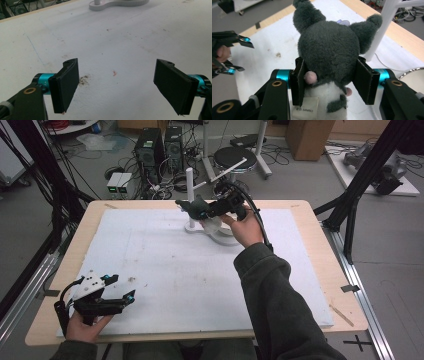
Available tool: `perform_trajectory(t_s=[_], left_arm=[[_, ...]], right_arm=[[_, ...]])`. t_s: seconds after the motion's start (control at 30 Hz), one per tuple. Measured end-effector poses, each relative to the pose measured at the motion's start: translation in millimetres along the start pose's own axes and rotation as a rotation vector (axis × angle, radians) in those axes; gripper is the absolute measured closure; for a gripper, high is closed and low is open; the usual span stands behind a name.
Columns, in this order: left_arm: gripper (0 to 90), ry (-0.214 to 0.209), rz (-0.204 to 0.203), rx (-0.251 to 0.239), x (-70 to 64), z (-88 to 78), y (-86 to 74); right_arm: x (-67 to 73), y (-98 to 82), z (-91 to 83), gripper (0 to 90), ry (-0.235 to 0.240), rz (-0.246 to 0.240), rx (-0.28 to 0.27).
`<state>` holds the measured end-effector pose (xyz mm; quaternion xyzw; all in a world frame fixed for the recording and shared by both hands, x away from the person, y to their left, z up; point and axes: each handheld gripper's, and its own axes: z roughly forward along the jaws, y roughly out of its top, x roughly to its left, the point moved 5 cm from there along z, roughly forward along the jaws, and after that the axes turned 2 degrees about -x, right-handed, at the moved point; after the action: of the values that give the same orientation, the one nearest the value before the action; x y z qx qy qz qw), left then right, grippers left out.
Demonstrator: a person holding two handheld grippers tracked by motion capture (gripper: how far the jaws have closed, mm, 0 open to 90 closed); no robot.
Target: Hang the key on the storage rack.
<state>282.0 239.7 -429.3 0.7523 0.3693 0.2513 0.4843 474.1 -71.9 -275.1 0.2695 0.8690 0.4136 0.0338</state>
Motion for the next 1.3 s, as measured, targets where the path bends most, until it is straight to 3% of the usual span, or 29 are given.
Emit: perform_trajectory(t_s=[0.4,1.3], left_arm=[[21.1,-0.001,0.007,-0.001,0.1,-0.1,0.3],[21.1,0.001,0.007,-0.003,0.6,-1.9,0.6]], right_arm=[[-19.1,1.5,9.0,48.4,-0.054,0.041,0.005],[-36.6,-6.0,26.4,47.4,-0.086,0.098,0.044]])
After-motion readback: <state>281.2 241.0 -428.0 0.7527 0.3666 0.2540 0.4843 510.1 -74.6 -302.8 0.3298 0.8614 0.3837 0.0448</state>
